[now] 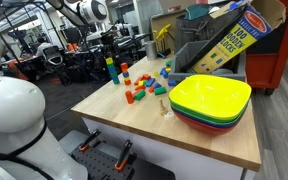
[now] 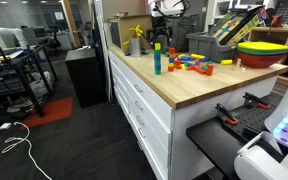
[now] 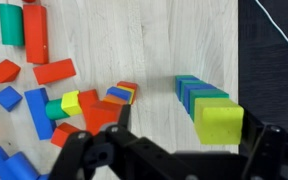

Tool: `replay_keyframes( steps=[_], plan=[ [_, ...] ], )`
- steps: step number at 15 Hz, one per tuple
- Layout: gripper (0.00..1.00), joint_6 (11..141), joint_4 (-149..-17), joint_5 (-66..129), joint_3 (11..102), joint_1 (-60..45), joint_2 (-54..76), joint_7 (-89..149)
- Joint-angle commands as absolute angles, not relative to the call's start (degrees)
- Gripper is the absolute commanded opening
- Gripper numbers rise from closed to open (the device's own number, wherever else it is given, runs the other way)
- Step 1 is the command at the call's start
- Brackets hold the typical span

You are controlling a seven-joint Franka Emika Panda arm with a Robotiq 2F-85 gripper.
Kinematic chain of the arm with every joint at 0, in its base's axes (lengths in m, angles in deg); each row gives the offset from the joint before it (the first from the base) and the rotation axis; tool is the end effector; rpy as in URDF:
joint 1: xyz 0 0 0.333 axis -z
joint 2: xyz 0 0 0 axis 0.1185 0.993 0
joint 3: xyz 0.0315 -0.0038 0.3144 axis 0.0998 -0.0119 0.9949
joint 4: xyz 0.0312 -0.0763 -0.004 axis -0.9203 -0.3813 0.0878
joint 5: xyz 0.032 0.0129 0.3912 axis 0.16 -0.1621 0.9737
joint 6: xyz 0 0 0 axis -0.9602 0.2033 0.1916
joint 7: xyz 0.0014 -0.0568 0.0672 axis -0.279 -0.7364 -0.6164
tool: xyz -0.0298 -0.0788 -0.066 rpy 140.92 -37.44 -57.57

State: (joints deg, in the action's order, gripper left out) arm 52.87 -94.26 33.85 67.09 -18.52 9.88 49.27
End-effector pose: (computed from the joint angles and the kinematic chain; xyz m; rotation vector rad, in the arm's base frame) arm 0.5835 0.1844 0.3819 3.0968 -0.1538 -0.2122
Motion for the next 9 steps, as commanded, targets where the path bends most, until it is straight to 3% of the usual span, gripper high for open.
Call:
replay_keyframes(
  steps=[1,9],
  plan=[
    [1.00,53.8,-95.7,34.9,67.1,-18.4,9.1,49.2],
    [1.00,54.5,-96.0,35.2,67.1,-18.4,8.6,49.1]
  ],
)
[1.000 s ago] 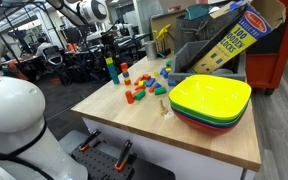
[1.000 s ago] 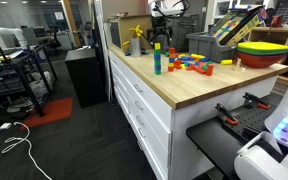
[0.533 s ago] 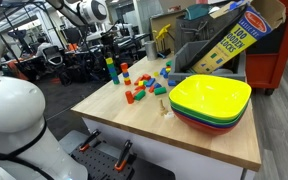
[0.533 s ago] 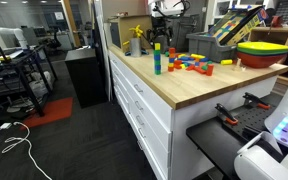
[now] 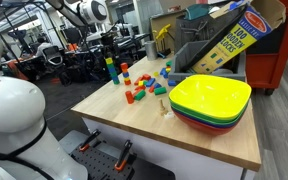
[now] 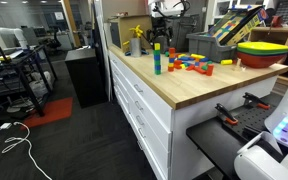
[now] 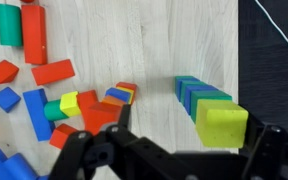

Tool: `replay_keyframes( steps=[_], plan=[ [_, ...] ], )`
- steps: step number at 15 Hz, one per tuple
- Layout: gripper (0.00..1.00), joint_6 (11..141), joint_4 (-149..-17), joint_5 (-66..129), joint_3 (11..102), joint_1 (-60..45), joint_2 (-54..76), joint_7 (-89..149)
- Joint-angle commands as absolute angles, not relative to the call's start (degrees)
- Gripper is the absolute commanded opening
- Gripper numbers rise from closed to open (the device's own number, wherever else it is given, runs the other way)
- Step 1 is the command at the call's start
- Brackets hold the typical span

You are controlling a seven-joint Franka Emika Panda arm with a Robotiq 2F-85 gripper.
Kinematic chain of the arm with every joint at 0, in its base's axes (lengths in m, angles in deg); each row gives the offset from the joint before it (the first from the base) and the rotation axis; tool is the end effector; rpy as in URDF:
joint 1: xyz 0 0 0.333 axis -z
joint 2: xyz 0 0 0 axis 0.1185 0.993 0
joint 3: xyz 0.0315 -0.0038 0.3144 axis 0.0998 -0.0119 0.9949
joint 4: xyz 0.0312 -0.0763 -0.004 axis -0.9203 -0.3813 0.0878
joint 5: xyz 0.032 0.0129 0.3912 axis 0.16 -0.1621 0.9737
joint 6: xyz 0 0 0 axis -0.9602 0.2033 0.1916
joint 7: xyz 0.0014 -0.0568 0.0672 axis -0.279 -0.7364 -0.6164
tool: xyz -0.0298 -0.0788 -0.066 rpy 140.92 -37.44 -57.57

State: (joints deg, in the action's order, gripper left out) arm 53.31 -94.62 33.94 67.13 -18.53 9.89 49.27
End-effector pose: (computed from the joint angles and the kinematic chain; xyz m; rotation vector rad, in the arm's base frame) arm 0.5828 0.1849 0.3795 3.0989 -0.1535 -0.2114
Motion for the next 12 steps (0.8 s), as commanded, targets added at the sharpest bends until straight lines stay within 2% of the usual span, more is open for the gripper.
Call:
replay_keyframes(
  steps=[1,12],
  plan=[
    [1.00,54.5,-96.0,35.3,67.1,-18.4,8.5,49.1],
    [1.00,55.9,-96.7,37.6,67.3,-17.9,5.8,48.7]
  ],
)
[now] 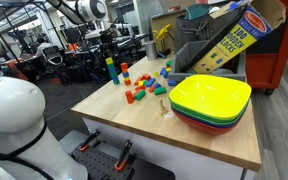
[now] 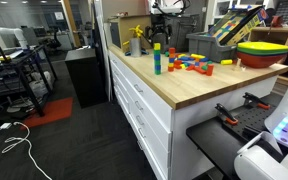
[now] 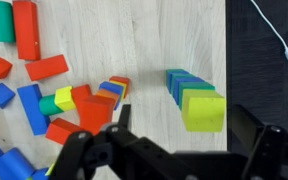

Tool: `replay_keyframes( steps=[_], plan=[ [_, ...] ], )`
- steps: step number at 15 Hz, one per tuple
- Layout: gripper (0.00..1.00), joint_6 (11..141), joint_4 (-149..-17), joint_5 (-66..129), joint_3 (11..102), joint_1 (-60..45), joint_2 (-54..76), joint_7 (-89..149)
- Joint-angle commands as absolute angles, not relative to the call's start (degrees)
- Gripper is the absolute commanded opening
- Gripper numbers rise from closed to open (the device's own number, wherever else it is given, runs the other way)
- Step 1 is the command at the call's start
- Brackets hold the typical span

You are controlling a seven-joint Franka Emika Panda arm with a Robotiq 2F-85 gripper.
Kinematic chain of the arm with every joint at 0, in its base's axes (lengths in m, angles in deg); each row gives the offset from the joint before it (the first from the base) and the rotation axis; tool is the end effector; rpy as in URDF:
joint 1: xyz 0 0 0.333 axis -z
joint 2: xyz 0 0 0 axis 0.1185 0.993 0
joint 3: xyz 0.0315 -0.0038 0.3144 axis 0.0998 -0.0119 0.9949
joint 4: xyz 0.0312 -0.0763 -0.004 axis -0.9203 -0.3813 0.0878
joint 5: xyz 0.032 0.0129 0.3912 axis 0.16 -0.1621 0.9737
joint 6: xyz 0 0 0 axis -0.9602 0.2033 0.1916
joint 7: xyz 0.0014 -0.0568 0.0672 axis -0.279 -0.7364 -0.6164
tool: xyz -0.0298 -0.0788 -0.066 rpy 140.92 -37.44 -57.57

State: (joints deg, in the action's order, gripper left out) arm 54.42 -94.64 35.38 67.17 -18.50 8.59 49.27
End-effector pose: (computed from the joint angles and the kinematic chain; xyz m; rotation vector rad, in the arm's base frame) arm 0.5831 0.1870 0.3947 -3.1305 0.1720 0.1641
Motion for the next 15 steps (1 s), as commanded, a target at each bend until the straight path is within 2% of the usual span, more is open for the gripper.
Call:
replay_keyframes(
  steps=[1,15],
  plan=[
    [1.00,56.1,-96.7,38.2,67.3,-17.8,5.3,48.5],
    [1.00,63.3,-99.9,40.4,65.8,-15.1,-0.5,49.9]
  ],
)
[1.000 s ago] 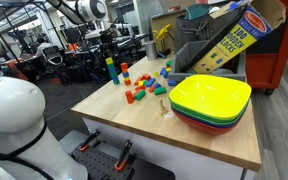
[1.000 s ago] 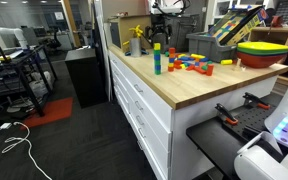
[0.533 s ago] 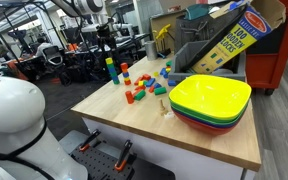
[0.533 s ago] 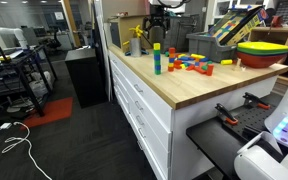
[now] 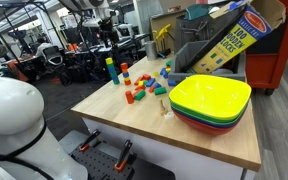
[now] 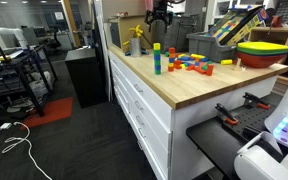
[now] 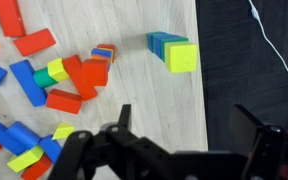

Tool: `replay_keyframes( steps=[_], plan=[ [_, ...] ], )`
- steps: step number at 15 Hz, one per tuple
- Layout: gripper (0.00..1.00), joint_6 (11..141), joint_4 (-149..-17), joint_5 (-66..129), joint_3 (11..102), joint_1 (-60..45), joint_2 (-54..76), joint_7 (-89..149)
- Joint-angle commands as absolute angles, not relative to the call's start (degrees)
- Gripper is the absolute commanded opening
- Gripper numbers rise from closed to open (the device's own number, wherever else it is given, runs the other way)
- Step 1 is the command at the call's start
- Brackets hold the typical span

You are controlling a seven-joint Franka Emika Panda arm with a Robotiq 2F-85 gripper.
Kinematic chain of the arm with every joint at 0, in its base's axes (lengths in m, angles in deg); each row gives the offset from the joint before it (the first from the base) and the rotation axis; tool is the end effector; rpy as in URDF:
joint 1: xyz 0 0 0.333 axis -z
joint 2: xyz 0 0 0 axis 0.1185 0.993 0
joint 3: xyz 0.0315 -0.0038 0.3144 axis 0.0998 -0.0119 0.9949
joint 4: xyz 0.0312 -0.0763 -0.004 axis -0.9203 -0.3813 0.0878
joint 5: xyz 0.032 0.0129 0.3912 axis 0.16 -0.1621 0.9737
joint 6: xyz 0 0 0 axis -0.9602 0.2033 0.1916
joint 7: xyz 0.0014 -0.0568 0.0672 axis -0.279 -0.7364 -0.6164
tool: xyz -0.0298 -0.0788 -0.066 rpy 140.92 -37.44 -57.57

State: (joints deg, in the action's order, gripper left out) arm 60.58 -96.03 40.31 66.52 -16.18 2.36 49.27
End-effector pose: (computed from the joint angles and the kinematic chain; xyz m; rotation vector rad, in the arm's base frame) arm 0.5873 0.1611 0.4590 -2.9972 0.2998 -0.0818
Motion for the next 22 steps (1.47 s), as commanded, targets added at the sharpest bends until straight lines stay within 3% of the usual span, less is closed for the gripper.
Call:
replay_keyframes(
  steps=[1,9,22],
  plan=[
    [1.00,63.8,-100.5,40.3,65.4,-14.7,-0.7,50.1],
    [1.00,64.5,-105.7,40.8,62.5,-11.2,-2.0,50.8],
    [1.00,63.9,-101.6,39.2,61.4,-9.9,1.9,49.8]
  ],
)
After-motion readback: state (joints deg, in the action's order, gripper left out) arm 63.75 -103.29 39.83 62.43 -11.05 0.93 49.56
